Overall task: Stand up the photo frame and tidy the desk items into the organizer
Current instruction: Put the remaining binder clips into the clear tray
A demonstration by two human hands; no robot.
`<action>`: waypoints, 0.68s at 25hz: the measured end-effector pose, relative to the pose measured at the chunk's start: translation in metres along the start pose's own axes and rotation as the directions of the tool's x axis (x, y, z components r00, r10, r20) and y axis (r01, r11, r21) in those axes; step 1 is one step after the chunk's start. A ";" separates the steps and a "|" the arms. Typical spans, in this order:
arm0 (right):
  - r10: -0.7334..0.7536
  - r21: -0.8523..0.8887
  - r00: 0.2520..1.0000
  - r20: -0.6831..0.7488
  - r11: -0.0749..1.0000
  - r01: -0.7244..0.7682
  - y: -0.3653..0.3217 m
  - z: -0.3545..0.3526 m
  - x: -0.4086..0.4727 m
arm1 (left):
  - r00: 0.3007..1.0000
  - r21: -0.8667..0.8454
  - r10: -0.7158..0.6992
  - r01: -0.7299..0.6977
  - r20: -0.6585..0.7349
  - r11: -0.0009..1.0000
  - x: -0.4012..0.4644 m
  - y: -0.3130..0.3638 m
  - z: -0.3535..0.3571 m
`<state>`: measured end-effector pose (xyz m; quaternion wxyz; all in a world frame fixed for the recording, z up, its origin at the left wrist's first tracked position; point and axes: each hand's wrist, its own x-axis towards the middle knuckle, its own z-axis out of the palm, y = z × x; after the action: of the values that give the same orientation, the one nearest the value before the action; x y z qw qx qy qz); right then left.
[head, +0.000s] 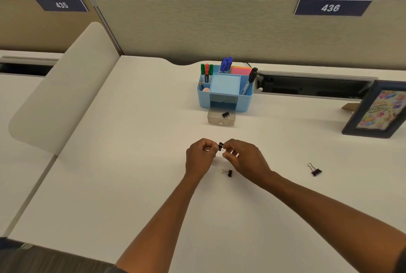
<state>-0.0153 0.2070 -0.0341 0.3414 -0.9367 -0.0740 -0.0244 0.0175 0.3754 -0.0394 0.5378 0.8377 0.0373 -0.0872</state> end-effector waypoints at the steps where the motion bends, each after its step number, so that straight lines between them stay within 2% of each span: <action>1: 0.000 0.019 1.000 -0.025 1.000 0.001 0.000 0.001 0.004 | 1.000 0.006 0.007 -0.007 -0.001 1.000 0.004 0.002 0.002; 4: 0.052 0.056 0.996 -0.074 0.997 -0.047 0.004 0.001 0.016 | 0.998 0.039 0.055 -0.055 -0.006 0.998 0.014 0.009 0.004; 6: 0.091 0.044 0.990 -0.109 0.995 -0.087 0.008 -0.002 0.028 | 0.992 0.147 0.128 -0.128 0.007 0.981 0.020 0.013 0.003; 8: 0.120 0.035 0.983 -0.139 0.993 -0.116 0.013 -0.009 0.047 | 0.979 0.379 0.195 -0.205 0.065 0.902 0.029 0.015 0.003; 11: 0.153 -0.033 0.978 -0.145 0.987 -0.159 0.019 -0.018 0.079 | 0.959 0.653 0.192 -0.282 0.207 0.703 0.046 0.017 0.004; 14: 0.168 -0.162 0.982 -0.082 0.970 -0.180 0.022 -0.021 0.109 | 0.950 0.746 0.146 -0.308 0.276 0.590 0.061 0.013 0.009; 17: 0.183 -0.284 0.983 0.018 0.944 -0.170 0.022 -0.019 0.128 | 0.949 0.768 0.108 -0.304 0.297 0.564 0.065 0.007 0.014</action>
<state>0.1148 0.1931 -0.0211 0.2040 -0.9788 0.0068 0.0168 0.0811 0.3579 -0.0503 0.1076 0.9731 -0.1635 -0.1214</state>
